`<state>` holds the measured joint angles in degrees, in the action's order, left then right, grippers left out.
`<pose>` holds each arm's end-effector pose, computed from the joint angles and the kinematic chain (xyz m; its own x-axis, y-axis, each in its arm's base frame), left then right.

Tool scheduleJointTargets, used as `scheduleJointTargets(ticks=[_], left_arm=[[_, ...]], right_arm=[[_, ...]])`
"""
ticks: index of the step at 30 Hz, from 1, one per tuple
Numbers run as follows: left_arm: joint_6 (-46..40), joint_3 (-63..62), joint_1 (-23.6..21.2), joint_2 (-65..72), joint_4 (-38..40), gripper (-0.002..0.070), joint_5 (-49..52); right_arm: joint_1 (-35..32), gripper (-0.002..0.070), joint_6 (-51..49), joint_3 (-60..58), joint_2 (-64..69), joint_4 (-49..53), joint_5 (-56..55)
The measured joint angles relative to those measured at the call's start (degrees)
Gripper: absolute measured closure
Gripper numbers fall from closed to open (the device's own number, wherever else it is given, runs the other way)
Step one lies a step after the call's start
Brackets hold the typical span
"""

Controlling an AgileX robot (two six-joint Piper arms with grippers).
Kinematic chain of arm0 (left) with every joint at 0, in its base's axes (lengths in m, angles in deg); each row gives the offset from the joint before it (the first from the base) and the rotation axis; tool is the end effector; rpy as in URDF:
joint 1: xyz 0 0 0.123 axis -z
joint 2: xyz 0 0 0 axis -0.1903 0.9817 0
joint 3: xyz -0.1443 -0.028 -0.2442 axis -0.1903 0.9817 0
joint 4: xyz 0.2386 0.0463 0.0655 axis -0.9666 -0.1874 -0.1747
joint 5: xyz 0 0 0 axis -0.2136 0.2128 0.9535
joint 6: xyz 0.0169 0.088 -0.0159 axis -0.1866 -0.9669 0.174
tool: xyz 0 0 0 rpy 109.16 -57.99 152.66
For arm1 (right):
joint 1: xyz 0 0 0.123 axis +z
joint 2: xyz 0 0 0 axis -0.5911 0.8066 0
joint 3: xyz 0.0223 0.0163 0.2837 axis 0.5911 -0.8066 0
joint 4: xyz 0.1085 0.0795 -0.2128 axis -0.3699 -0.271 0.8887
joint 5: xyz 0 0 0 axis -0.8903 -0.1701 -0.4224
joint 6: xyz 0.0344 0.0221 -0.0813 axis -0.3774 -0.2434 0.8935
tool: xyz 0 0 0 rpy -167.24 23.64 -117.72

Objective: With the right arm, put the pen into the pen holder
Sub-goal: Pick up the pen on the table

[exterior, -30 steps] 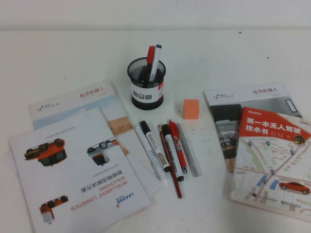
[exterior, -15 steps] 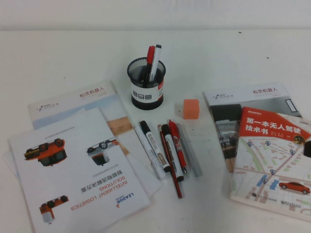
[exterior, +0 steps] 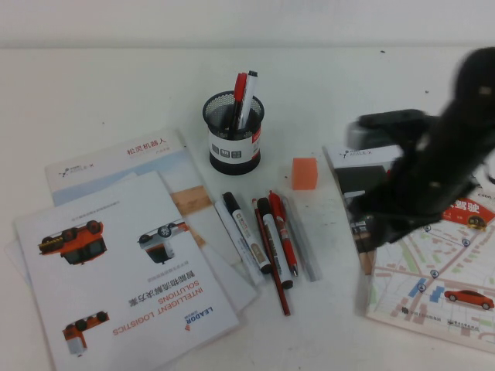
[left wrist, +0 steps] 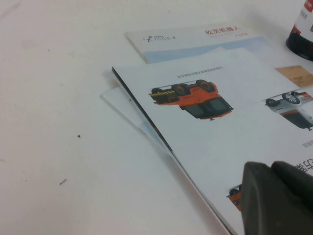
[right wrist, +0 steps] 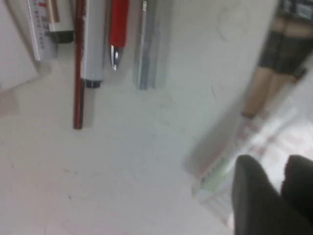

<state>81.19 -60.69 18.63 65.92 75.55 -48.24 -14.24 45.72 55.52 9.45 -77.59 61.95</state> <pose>0.0513 -0.0069 0.1730 -0.3140 -0.0855 -0.9456 0.0943 0.9882 -0.1207 0.3062 0.1396 0.2591 -0.9282 -0.3312 -0.1694 -0.3583 0.9184 0.1676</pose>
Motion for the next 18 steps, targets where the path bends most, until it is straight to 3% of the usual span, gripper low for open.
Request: scheduleJointTargets(ticks=[5, 7, 18], left_arm=[[0.0, 0.0, 0.0, 0.0, 0.0, 0.0677, 0.0], [0.0, 0.0, 0.0, 0.0, 0.0, 0.0678, 0.0], [0.0, 0.0, 0.0, 0.0, 0.0, 0.0678, 0.0]], right_arm=[[6.1, 0.0377, -2.3, 11.0, 8.5, 5.0, 2.8], [7.9, 0.0328, -3.3, 14.7, 11.1, 6.0, 3.1], [11.4, 0.0309, -4.1, 29.5, 24.9, 6.8, 6.0]])
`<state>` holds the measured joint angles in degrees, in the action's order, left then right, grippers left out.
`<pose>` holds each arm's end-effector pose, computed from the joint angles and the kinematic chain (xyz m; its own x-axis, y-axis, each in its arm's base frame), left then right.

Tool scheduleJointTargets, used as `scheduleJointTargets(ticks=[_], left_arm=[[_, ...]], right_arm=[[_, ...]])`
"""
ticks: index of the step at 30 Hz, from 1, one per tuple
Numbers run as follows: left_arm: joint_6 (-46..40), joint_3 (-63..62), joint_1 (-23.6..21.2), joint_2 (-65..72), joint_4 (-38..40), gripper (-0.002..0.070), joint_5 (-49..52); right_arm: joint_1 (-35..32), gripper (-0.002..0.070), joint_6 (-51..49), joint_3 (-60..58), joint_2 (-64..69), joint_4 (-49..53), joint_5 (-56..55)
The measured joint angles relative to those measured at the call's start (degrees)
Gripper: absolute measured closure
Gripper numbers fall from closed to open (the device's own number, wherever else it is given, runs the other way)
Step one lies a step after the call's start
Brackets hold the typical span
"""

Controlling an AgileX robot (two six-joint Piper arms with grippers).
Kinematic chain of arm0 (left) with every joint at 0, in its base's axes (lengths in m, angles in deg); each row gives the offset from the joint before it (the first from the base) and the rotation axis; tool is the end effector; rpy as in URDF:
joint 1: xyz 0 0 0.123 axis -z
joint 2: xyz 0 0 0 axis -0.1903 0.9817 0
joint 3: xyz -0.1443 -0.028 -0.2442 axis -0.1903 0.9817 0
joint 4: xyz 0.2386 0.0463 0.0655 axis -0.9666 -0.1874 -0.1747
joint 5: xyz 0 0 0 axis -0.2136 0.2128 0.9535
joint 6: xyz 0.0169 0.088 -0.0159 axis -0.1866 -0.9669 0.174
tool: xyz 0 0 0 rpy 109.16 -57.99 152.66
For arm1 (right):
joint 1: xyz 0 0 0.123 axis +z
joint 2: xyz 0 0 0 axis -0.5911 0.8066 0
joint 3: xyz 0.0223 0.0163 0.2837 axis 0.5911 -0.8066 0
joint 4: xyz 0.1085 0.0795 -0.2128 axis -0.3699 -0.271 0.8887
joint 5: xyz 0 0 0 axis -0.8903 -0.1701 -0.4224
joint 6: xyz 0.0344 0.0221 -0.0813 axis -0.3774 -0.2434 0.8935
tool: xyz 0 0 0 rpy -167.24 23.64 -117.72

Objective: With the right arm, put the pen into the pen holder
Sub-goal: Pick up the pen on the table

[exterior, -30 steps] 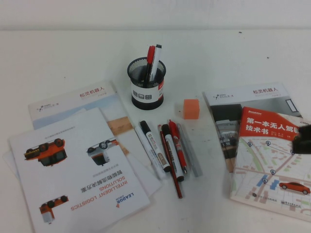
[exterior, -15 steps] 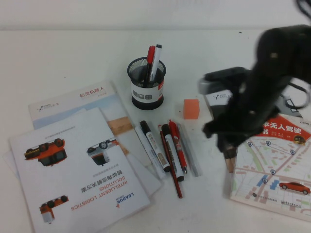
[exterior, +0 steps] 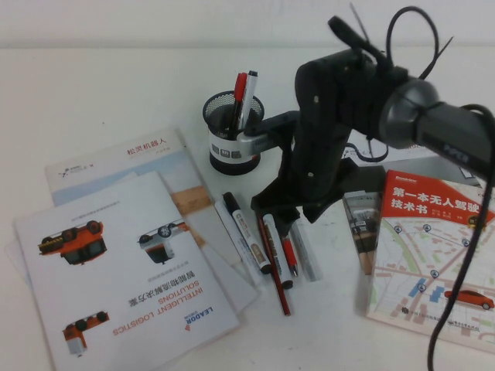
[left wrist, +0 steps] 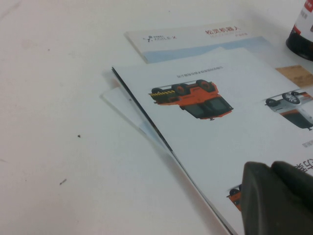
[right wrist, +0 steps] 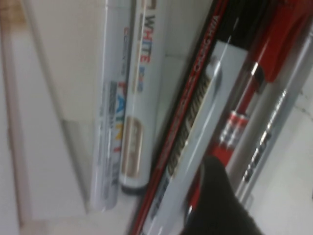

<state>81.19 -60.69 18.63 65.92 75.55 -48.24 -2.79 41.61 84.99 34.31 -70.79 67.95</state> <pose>0.0513 -0.0069 0.1730 -0.3140 -0.0855 -0.9456 0.0943 0.9882 -0.1207 0.3690 0.2502 0.2211 -0.8539 -0.5004 -0.1428 -0.5128 0.8558 0.0673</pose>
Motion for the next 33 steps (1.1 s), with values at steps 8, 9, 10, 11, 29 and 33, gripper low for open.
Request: scheduleJointTargets(ticks=[8, 9, 10, 11, 29, 33], left_arm=[[0.0, 0.0, 0.0, 0.0, 0.0, 0.0677, 0.0], [0.0, 0.0, 0.0, 0.0, 0.0, 0.0677, 0.0], [0.0, 0.0, 0.0, 0.0, 0.0, 0.0678, 0.0], [0.0, 0.0, 0.0, 0.0, 0.0, 0.0678, 0.0], [0.0, 0.0, 0.0, 0.0, 0.0, 0.0678, 0.0], [0.0, 0.0, 0.0, 0.0, 0.0, 0.0678, 0.0]], right_arm=[[0.1, 0.0309, -0.2, 1.6, 3.6, 2.8, 0.2], [0.1, 0.0309, -0.2, 1.6, 3.9, 3.0, 0.2], [0.1, 0.0309, -0.2, 1.6, 4.0, 3.2, 0.2], [0.0, 0.0309, -0.3, 1.6, 4.3, 3.3, 0.2], [-0.2, 0.0459, -1.1, 2.7, 5.6, 1.8, 0.4], [-0.2, 0.0463, -1.1, 2.7, 5.6, 1.8, 0.4]])
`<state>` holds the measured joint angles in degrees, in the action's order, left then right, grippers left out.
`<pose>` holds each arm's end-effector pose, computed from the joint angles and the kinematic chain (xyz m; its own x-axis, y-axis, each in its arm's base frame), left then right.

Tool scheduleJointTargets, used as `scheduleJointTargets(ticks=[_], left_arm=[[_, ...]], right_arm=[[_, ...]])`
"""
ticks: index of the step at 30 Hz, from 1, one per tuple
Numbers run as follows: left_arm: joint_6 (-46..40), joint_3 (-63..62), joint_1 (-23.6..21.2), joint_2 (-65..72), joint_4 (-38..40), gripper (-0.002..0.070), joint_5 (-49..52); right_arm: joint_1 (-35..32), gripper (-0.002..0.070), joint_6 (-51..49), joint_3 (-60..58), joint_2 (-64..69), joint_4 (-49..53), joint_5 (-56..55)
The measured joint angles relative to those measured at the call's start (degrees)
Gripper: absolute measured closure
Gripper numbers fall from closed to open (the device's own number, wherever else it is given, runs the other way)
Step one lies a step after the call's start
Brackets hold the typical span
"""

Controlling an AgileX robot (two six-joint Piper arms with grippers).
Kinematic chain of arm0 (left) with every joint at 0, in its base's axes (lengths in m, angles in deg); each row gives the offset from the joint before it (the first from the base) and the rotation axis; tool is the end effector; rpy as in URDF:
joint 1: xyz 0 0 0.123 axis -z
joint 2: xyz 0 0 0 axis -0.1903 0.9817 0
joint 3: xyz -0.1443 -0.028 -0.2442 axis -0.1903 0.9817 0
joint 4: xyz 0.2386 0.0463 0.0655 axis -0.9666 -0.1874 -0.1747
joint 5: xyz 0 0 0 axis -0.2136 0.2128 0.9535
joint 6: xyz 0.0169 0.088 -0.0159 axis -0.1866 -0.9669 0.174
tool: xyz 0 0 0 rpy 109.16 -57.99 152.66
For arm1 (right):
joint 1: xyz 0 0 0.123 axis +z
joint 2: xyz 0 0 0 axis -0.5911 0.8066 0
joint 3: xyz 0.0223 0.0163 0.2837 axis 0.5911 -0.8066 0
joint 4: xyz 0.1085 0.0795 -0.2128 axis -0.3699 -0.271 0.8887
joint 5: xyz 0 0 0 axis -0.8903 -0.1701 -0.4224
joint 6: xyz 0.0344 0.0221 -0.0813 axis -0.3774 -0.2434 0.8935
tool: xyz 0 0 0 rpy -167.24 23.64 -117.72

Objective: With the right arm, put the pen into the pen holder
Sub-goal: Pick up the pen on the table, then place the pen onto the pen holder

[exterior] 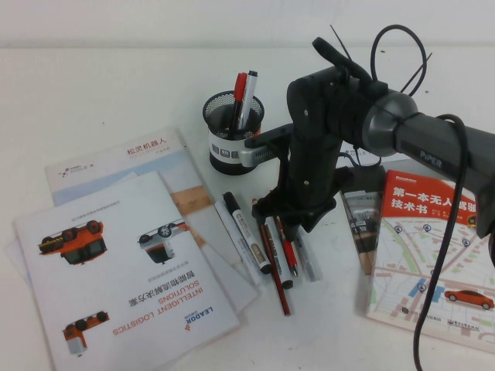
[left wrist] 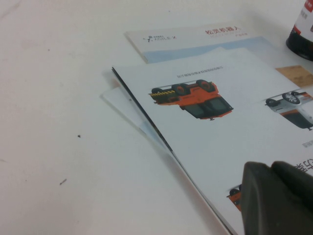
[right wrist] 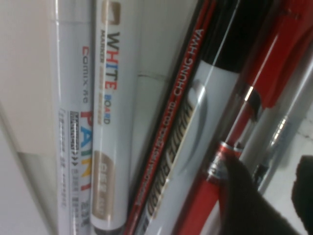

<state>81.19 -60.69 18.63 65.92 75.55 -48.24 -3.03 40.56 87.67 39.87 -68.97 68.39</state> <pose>0.0513 -0.0069 0.1730 -0.3140 -0.0855 -0.9456 0.0943 0.9882 -0.1207 0.3826 0.2536 0.1891 -0.8650 -0.4943 -0.0861 -0.4985 0.8661 0.0357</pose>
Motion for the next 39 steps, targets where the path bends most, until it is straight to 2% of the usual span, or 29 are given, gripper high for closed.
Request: scheduleJointTargets(ticks=[21, 24, 27, 36, 39], left_arm=[[0.0, 0.0, 0.0, 0.0, 0.0, 0.0677, 0.0], [0.0, 0.0, 0.0, 0.0, 0.0, 0.0678, 0.0], [0.0, 0.0, 0.0, 0.0, 0.0, 0.0678, 0.0], [0.0, 0.0, 0.0, 0.0, 0.0, 0.0678, 0.0], [0.0, 0.0, 0.0, 0.0, 0.0, 0.0677, 0.0]], right_arm=[[-1.2, 0.047, -0.1, 0.0, 1.1, 1.9, -1.4], [-1.2, 0.051, -0.1, 0.0, 1.1, 1.9, -2.7], [-1.2, 0.0614, -0.1, -0.3, 0.6, 0.6, -5.8], [-1.2, 0.0622, 0.1, -0.8, -8.7, -1.7, -15.2], [-1.1, 0.0622, 1.5, -3.5, -12.8, -4.1, -22.5]])
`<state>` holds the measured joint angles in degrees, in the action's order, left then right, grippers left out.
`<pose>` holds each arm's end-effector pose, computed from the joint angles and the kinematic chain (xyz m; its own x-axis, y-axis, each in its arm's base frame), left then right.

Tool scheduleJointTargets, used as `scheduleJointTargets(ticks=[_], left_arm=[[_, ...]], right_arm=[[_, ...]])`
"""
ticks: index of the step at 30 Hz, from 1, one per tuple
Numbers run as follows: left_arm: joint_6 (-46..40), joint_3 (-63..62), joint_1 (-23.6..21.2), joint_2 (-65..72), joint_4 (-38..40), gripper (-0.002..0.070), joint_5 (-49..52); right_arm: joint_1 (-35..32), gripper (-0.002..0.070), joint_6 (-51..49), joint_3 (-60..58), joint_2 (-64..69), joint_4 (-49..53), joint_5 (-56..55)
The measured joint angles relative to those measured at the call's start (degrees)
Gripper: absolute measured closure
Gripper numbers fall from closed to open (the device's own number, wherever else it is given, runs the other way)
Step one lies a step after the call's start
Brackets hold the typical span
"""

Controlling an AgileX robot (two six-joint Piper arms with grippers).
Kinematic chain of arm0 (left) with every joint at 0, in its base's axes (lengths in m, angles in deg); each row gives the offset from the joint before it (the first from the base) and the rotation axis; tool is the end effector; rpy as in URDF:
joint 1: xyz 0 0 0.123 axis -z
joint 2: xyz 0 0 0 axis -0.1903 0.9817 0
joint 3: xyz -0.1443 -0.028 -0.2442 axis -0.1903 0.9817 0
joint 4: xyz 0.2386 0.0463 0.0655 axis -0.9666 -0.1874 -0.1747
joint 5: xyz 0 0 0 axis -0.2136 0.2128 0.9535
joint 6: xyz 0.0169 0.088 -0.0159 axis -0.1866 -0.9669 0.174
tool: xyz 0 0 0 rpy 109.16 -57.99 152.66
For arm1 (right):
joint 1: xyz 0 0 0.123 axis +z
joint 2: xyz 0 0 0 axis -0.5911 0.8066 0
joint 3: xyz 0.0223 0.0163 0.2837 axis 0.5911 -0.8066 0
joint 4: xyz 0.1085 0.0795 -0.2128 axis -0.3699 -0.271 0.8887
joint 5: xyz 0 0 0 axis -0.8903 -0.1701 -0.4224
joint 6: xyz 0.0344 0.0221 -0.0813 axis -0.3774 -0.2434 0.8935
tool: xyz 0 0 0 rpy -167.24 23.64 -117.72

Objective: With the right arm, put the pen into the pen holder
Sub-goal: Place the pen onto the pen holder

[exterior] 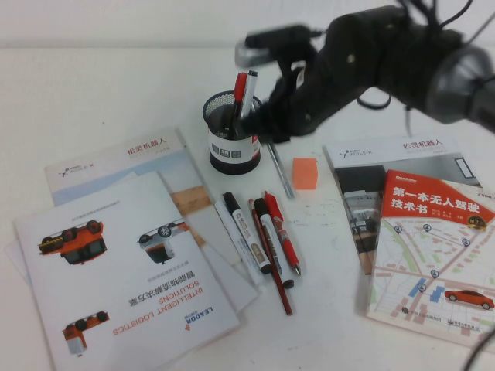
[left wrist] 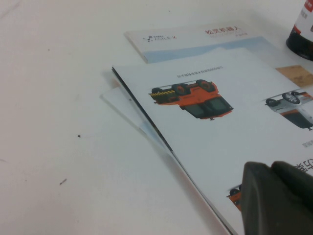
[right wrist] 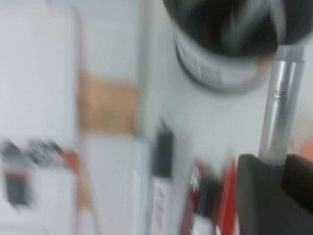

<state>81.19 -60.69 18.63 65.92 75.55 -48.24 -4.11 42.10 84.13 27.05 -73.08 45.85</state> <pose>0.0513 -0.0069 0.1730 -0.3140 -0.0855 -0.9456 0.0943 0.9882 -0.1207 0.3858 0.2504 0.2879 -0.7260 -0.3468 -0.5939 -0.5043 0.8556 0.1168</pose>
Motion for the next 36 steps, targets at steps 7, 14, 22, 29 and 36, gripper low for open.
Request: scheduleJointTargets(ticks=[7, 14, 22, 29, 36], left_arm=[[0.0, 0.0, 0.0, 0.0, 0.0, 0.0677, 0.0], [0.0, 0.0, 0.0, 0.0, 0.0, 0.0677, 0.0], [0.0, 0.0, 0.0, 0.0, 0.0, 0.0678, 0.0], [0.0, 0.0, 0.0, 0.0, 0.0, 0.0677, 0.0], [0.0, 0.0, 0.0, 0.0, 0.0, 0.0678, 0.0]], right_arm=[[1.3, 0.0622, 2.6, -22.9, -12.7, 0.2, -41.0], [-0.7, 0.0622, -21.6, -36.1, -9.7, 23.4, -90.5], [-0.9, 0.0622, -19.8, -26.5, 2.6, 23.4, -91.8], [-1.2, 0.0622, -15.9, -16.5, 9.6, 22.3, -87.6], [-1.2, 0.0415, -15.5, -14.7, 11.8, 22.3, -84.9]])
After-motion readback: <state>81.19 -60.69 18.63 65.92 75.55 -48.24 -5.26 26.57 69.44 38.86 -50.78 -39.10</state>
